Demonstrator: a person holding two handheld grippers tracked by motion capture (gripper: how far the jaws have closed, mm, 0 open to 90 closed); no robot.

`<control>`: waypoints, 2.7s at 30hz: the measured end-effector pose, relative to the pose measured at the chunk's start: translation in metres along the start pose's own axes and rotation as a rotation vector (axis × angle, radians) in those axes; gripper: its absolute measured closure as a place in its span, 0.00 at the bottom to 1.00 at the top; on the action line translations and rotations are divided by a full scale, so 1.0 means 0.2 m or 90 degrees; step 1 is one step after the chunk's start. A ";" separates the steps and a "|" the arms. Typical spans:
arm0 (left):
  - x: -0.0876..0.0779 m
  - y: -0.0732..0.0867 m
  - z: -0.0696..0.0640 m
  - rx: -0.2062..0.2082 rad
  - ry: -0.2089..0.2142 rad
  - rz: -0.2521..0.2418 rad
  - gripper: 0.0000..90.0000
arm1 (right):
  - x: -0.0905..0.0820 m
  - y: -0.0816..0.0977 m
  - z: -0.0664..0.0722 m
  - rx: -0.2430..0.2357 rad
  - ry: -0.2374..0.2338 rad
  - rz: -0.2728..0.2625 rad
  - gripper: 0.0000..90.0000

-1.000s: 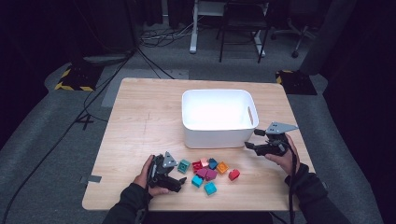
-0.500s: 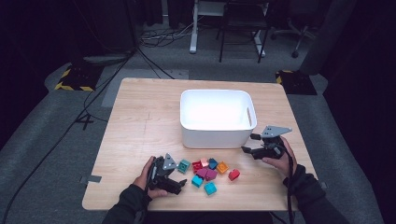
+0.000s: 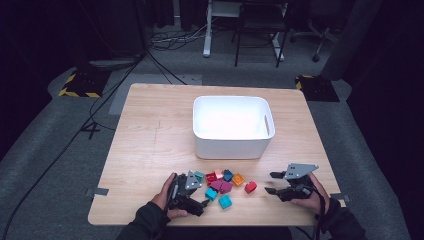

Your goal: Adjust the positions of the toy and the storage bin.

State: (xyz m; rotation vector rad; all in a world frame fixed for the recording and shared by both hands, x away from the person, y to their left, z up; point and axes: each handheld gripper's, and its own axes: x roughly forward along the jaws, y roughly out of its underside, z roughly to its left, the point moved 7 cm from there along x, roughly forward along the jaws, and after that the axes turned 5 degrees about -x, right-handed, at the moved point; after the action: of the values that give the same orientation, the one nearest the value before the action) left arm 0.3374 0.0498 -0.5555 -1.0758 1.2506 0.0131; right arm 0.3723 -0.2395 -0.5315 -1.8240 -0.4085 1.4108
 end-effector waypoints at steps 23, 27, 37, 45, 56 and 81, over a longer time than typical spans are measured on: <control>0.15 -0.20 -0.04 0.014 0.007 0.012 0.14 | 0.12 -0.02 0.09 -0.021 0.001 0.017 0.35; 0.10 -0.16 -0.05 0.036 -0.001 0.009 0.18 | 0.14 -0.03 0.09 -0.026 0.009 0.009 0.32; -0.04 -0.03 -0.05 0.044 -0.001 0.007 0.18 | 0.17 -0.05 0.10 -0.004 0.007 0.005 0.30; -0.08 0.03 0.02 0.008 0.005 0.018 0.30 | 0.18 -0.06 0.10 -0.006 0.018 0.003 0.29; 0.08 -0.14 0.05 0.015 0.020 0.006 0.24 | 0.24 -0.10 0.03 0.014 0.034 -0.004 0.27; 0.10 -0.12 -0.23 0.006 0.000 0.001 0.15 | 0.22 -0.07 -0.04 0.045 0.042 0.001 0.26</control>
State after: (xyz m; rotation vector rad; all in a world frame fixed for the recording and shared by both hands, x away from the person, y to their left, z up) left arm 0.3227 -0.0043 -0.5511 -1.0673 1.2506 0.0089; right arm 0.3975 -0.2052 -0.5494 -1.8086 -0.3197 1.3457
